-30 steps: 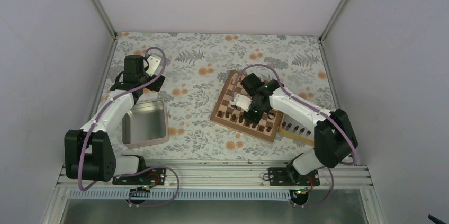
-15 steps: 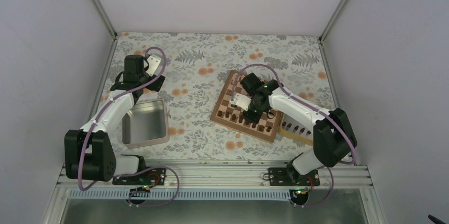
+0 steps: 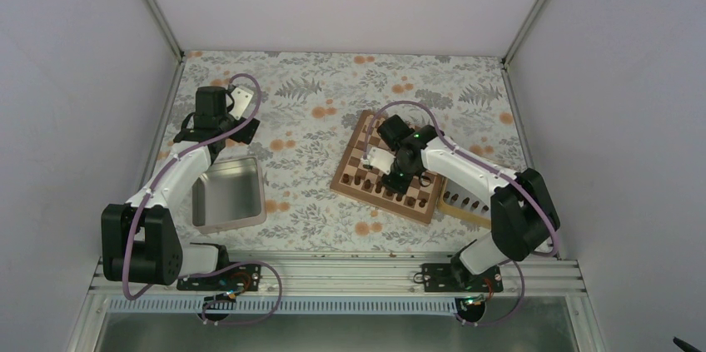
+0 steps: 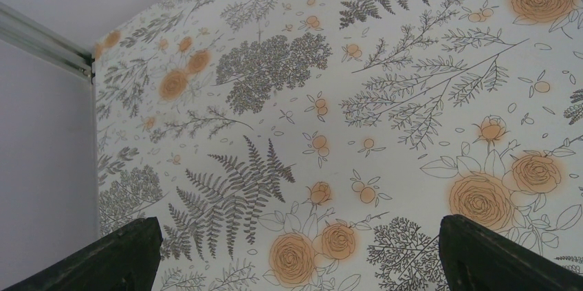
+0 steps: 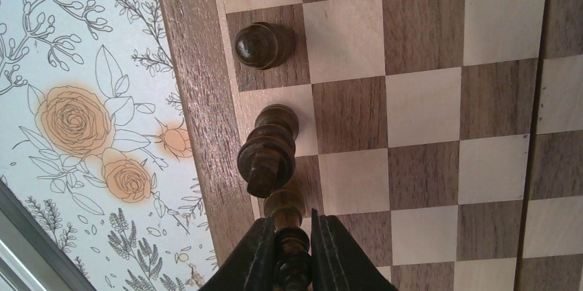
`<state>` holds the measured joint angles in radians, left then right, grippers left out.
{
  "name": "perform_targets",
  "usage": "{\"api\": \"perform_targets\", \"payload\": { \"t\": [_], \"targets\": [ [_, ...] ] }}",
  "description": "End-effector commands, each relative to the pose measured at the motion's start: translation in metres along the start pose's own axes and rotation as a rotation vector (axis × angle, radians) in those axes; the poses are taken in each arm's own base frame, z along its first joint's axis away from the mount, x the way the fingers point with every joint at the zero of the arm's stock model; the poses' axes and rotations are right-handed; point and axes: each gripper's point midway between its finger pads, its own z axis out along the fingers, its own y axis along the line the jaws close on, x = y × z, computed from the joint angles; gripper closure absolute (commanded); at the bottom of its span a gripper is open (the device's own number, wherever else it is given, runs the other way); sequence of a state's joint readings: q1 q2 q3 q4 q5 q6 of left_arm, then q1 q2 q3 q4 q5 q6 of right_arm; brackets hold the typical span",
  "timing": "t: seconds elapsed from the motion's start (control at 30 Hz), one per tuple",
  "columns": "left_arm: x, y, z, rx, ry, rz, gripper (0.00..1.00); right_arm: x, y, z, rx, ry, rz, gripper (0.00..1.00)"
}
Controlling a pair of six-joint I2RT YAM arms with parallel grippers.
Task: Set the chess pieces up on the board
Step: Place the chess piece on the chessboard.
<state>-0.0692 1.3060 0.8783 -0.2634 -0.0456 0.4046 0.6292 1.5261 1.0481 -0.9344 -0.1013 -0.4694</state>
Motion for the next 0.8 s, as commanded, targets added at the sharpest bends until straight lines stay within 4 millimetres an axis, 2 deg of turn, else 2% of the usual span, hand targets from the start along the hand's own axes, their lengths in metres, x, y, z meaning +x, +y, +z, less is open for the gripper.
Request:
{"api": "perform_targets", "payload": {
  "t": [0.0,0.5,0.77],
  "targets": [
    [-0.0044,0.0039,-0.0039,-0.017,-0.021,0.003,0.00,-0.0013,0.0020,0.0046,0.002,0.001,-0.010,0.86],
    [-0.0030,0.0044,-0.0031,-0.022,-0.018,0.004,0.00,-0.0044,0.0055,0.0039,-0.021,-0.010,-0.008,0.80],
    [-0.0031,0.0042,-0.0031,-0.020,-0.017,0.004,0.00,0.0005,0.0064,0.0063,-0.022,0.007,-0.006,0.81]
  ]
}}
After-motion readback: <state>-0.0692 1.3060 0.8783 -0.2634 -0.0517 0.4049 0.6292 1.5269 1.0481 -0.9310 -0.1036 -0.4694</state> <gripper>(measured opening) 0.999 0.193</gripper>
